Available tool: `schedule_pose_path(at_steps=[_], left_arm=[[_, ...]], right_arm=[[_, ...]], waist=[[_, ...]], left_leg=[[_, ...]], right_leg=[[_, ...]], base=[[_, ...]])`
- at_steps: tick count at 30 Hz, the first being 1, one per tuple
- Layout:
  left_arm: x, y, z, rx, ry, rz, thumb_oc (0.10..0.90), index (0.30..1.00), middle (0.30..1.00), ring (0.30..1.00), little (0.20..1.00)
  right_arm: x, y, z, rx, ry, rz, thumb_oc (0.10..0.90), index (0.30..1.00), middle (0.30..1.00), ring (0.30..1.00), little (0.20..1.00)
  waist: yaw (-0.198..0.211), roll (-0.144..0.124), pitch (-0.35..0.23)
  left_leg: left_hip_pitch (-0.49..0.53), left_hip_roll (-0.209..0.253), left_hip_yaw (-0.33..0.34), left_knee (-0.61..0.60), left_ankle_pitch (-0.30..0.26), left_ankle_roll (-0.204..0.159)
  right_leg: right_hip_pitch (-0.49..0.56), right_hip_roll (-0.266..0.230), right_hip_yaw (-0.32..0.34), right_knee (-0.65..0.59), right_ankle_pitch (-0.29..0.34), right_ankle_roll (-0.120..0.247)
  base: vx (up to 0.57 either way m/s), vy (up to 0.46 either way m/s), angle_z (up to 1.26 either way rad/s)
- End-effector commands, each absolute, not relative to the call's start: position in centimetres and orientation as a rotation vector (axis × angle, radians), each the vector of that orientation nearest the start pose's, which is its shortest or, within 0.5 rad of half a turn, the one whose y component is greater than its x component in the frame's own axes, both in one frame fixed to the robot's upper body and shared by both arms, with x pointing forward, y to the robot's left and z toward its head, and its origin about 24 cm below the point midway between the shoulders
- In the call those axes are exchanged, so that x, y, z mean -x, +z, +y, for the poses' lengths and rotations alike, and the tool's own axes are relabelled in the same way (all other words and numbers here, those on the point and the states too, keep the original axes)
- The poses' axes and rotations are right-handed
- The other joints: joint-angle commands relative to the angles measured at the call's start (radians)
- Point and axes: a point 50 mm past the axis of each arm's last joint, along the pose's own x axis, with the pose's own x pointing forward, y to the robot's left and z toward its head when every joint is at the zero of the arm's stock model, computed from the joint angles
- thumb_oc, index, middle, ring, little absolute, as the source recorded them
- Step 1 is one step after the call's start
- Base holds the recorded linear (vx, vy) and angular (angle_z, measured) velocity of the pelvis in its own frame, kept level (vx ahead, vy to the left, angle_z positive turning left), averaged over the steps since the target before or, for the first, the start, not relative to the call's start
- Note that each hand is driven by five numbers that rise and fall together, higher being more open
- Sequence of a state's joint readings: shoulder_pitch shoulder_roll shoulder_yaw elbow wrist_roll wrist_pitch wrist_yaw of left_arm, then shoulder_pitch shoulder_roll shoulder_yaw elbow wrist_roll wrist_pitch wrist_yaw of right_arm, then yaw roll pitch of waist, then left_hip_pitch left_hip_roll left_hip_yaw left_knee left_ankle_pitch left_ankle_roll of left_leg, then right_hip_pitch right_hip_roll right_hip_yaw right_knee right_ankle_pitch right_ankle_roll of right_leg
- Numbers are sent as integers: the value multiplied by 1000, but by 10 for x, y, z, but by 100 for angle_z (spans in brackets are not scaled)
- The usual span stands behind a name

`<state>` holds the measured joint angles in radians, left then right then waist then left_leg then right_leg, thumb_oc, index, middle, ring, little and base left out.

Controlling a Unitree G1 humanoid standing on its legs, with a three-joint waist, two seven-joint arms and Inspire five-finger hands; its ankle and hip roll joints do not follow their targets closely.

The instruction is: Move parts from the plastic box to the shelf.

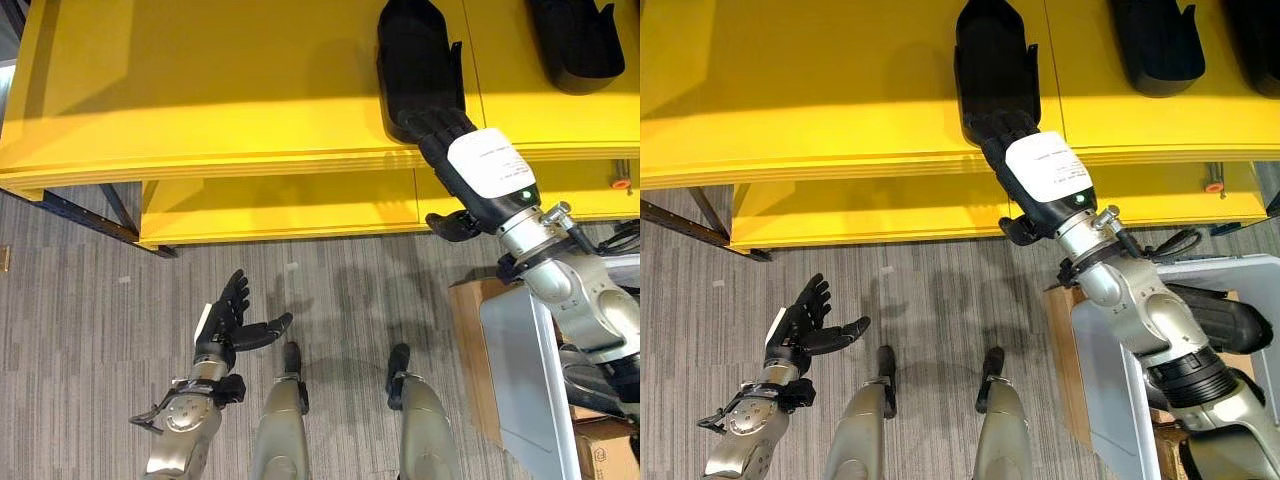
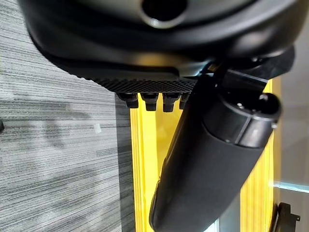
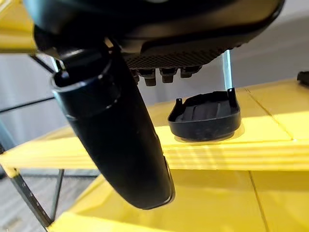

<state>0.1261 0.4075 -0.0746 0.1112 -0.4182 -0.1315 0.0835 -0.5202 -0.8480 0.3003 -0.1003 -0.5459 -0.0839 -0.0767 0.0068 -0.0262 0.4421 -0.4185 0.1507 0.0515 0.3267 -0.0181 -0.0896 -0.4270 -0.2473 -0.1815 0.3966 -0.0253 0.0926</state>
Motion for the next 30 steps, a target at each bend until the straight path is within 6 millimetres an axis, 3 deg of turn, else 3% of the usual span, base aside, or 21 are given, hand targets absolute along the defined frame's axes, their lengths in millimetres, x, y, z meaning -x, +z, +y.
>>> schedule_pose_path(at_steps=[1,8,12,30], left_arm=[[-220,42,231,-30,96,-47,900,1000,1000,1000,1000],[-220,42,231,-39,110,-47,900,1000,1000,1000,1000],[-219,42,234,-50,114,-42,900,1000,1000,1000,1000],[-212,46,242,-94,63,-23,900,1000,1000,1000,1000]], right_arm=[[-294,258,-174,1305,-44,-900,900,1000,1000,1000,1000],[-290,238,-169,1287,-11,-872,900,1000,1000,1000,1000],[-287,239,-167,1340,21,-872,900,1000,1000,1000,1000],[-255,291,-178,1530,273,-848,900,1000,1000,1000,1000]], waist=[[17,-3,-66],[10,-3,-62],[8,-8,-63],[-3,-45,-60]], left_leg=[[43,108,-17,-9,-38,-72],[38,108,-16,-5,-41,-69],[35,108,-14,1,-45,-68],[37,116,-4,-4,-40,-76]], right_leg=[[26,-71,75,-50,16,77],[24,-71,77,-50,17,77],[21,-71,78,-49,17,77],[17,-63,86,-56,24,78]], base=[[0,0,0],[0,0,0],[0,0,0],[0,0,0]])
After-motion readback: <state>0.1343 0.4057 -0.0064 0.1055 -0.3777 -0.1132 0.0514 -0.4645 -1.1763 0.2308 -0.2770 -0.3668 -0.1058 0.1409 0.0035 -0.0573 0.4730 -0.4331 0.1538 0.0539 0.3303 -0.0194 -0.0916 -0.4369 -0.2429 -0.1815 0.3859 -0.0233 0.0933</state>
